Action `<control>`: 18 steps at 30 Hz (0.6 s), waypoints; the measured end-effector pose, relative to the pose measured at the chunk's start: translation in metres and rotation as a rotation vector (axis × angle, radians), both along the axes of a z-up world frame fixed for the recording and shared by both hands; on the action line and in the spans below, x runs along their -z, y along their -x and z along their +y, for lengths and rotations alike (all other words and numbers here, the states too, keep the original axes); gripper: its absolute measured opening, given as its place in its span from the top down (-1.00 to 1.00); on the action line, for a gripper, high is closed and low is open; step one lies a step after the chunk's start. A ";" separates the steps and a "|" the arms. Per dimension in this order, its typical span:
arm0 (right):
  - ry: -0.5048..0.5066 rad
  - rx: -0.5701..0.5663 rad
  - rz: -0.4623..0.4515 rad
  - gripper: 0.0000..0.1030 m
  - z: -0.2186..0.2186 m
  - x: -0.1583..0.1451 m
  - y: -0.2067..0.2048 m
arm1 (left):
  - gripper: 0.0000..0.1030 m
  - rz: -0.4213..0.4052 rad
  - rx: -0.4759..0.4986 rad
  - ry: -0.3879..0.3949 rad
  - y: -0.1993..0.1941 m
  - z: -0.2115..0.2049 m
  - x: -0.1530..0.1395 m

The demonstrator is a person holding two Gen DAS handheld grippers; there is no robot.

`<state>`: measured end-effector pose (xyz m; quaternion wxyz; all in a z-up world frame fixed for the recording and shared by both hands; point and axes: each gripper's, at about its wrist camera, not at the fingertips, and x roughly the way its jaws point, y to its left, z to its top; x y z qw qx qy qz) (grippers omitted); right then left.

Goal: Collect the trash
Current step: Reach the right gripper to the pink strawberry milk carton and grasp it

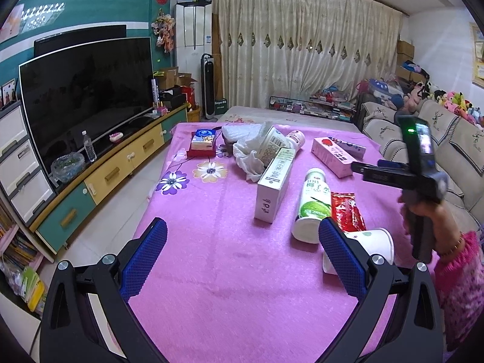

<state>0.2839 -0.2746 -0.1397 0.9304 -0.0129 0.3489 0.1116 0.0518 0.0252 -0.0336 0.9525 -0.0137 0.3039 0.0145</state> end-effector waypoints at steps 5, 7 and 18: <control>-0.013 0.017 0.073 -0.51 0.001 0.020 -0.043 | -0.92 0.011 0.004 0.001 -0.015 0.005 0.006; -0.003 0.017 0.081 -0.46 0.003 0.025 -0.051 | -0.92 0.010 0.004 0.000 -0.020 0.007 0.007; -0.023 0.018 0.077 0.06 -0.002 0.022 -0.058 | -0.92 0.027 0.000 0.000 -0.032 0.009 0.017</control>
